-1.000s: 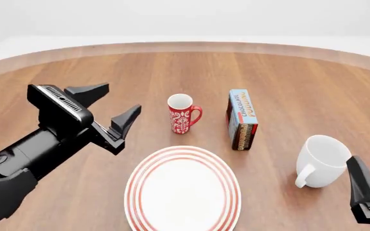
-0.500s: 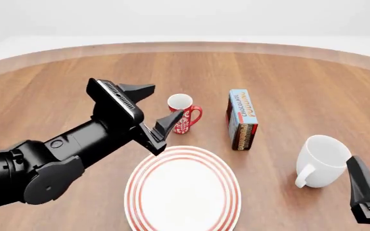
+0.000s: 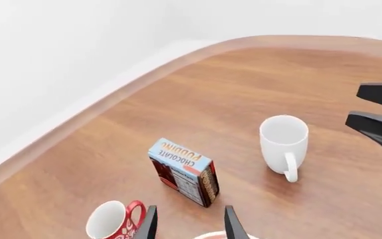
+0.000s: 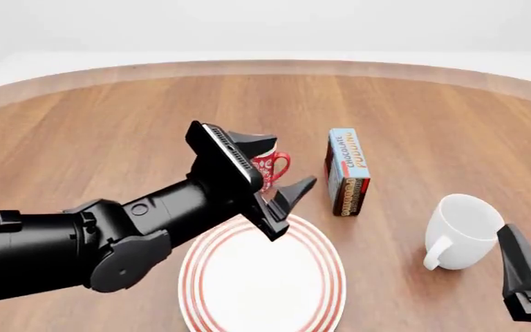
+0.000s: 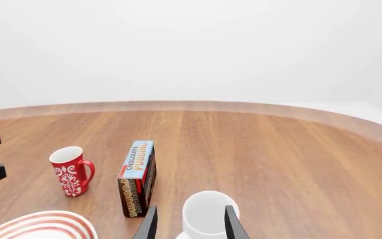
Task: Pick up the white mug and put it on the plate, and put the chocolate pudding to the right of the plate.
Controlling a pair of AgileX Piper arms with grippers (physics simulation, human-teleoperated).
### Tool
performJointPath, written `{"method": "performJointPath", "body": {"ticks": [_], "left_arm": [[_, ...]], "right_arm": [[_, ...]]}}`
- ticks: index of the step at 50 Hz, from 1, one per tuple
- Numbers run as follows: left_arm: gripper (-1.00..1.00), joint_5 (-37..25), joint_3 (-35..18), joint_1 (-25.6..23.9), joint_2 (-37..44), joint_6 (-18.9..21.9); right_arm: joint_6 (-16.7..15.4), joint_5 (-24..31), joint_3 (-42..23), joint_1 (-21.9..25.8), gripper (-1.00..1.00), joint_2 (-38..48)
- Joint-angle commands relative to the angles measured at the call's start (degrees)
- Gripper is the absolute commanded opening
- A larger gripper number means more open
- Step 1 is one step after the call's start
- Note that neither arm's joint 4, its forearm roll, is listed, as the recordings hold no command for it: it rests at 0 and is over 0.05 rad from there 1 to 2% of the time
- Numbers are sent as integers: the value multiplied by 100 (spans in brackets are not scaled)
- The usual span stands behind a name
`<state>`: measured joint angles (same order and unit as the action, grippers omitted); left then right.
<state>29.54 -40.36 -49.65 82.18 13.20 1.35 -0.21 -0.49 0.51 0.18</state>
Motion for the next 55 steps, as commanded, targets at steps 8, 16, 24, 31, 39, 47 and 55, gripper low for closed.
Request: {"method": "performJointPath", "body": {"ticks": [8, 16, 24, 31, 39, 47, 55], "left_arm": [[100, 49, -353, -523, 468, -253], [100, 82, -497, -743, 654, -520], [100, 77, -619, -925, 816, -714], [100, 65, -728, -1036, 931, -873], [100, 40, -930, -1140, 1133, -1069], [100, -20, -1114, -1348, 1337, -1165], [100, -32, -1250, -1450, 1531, -1295]], "right_arm": [[-3, -1, 0, 3, 100, 0], [1, 1, 0, -2, 100, 0], [0, 1, 0, -2, 100, 0], [3, 0, 0, -1, 100, 0], [1, 3, 0, -1, 100, 1], [39, -7, 15, 51, 100, 5], [36, -9, 15, 53, 100, 4]]}}
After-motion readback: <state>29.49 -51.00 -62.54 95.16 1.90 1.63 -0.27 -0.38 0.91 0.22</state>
